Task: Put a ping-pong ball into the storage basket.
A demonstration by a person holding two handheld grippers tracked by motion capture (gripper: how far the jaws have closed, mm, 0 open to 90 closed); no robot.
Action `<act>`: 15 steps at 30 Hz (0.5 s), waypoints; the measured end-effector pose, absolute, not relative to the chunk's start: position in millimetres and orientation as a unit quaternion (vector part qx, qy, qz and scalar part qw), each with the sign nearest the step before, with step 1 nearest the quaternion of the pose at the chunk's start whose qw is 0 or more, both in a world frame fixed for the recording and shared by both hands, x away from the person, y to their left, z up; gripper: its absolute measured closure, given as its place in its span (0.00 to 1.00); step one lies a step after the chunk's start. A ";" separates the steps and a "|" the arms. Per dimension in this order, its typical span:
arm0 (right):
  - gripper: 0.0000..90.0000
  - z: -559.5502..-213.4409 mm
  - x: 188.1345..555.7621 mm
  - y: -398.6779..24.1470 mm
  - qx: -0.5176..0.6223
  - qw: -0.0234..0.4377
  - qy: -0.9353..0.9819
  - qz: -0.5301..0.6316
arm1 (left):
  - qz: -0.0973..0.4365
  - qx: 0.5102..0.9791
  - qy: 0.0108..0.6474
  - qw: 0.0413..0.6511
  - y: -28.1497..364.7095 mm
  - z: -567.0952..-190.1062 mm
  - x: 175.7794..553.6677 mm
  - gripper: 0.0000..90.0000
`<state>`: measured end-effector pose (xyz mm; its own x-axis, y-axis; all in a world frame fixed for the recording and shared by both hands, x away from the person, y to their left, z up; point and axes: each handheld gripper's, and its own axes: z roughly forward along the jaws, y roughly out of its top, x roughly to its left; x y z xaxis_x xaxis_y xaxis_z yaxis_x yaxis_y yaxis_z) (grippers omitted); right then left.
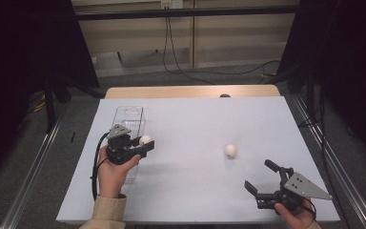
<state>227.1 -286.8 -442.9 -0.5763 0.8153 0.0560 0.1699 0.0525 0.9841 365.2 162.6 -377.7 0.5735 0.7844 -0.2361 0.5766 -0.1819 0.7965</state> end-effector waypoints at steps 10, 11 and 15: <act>0.01 -442.8 226.9 -286.8 0.367 0.277 0.671 0.582 | 0.118 0.755 0.454 0.457 169.5 -377.9 365.6 0.57; 0.01 -442.8 226.9 -286.8 0.367 0.277 0.671 0.582 | 0.120 0.756 0.454 0.457 170.4 -377.8 365.6 0.57; 0.01 -442.8 226.9 -286.7 0.366 0.277 0.671 0.582 | 0.121 0.754 0.456 0.457 173.0 -377.7 365.6 0.57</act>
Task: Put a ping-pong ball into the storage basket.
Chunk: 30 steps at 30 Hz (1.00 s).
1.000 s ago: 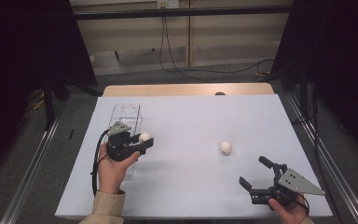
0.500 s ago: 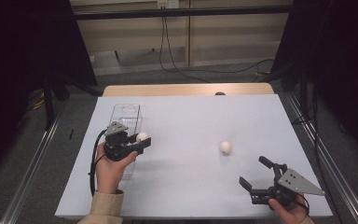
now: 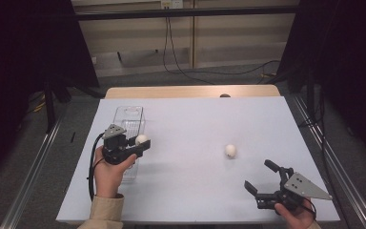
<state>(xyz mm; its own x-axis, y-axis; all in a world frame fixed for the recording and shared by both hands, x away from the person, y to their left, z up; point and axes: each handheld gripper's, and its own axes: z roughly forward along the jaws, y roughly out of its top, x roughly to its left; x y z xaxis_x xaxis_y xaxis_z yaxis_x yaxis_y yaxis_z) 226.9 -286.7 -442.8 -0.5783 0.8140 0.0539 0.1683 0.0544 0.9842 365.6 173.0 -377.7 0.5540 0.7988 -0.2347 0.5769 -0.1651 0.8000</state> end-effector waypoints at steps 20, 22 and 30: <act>0.01 -442.8 226.7 -287.1 0.368 0.278 0.670 0.582 | 0.131 0.746 0.465 0.458 183.9 -378.2 366.1 0.57; 0.01 -442.8 226.6 -287.1 0.367 0.277 0.670 0.582 | 0.132 0.746 0.465 0.458 185.1 -378.2 366.2 0.57; 0.01 -442.8 226.6 -287.0 0.367 0.277 0.670 0.582 | 0.133 0.743 0.469 0.458 188.1 -378.8 366.1 0.57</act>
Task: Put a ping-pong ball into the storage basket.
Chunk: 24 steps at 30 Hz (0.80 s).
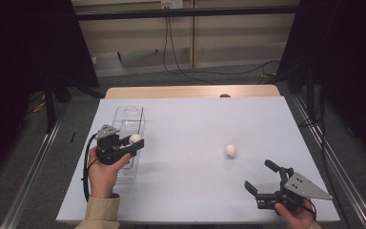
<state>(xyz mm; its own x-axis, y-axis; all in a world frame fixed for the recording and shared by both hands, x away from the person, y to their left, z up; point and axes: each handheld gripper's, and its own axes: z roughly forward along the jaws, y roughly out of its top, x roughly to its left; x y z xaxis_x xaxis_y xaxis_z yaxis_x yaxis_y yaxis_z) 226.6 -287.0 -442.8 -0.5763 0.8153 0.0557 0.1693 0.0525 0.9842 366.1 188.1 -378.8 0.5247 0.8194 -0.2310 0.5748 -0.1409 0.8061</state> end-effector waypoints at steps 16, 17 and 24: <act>0.01 -442.8 226.6 -287.0 0.367 0.277 0.670 0.582 | 0.142 0.738 0.477 0.457 197.9 -379.1 365.9 0.57; 0.01 -442.8 226.6 -287.0 0.367 0.277 0.670 0.582 | 0.143 0.738 0.477 0.456 198.1 -379.1 365.9 0.57; 0.01 -442.8 226.5 -287.2 0.368 0.277 0.670 0.582 | 0.145 0.736 0.480 0.455 199.9 -380.5 366.2 0.57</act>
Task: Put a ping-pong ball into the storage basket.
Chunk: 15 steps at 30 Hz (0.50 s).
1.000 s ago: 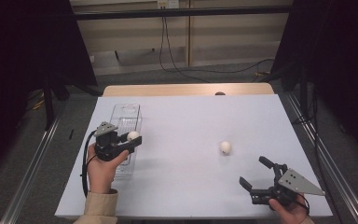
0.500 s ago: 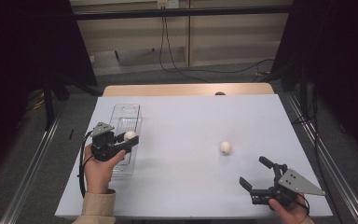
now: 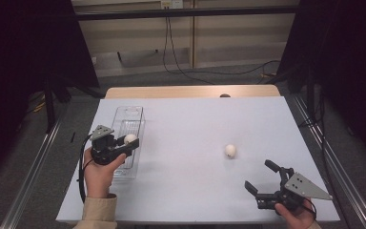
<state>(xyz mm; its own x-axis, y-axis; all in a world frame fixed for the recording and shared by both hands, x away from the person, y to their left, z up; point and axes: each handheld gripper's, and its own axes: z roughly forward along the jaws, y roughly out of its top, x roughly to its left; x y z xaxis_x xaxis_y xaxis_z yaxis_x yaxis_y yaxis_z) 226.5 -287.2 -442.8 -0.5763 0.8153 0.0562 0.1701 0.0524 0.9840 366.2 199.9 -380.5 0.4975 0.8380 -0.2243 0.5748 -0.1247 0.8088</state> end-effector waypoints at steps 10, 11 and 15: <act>0.01 -442.8 226.5 -287.0 0.366 0.277 0.671 0.582 | 0.148 0.735 0.482 0.453 202.8 -381.3 366.4 0.57; 0.01 -442.8 226.5 -287.0 0.366 0.277 0.671 0.582 | 0.147 0.735 0.482 0.453 203.1 -381.4 366.4 0.57; 0.01 -442.8 226.5 -287.0 0.366 0.277 0.671 0.582 | 0.150 0.734 0.484 0.452 204.5 -382.0 366.5 0.57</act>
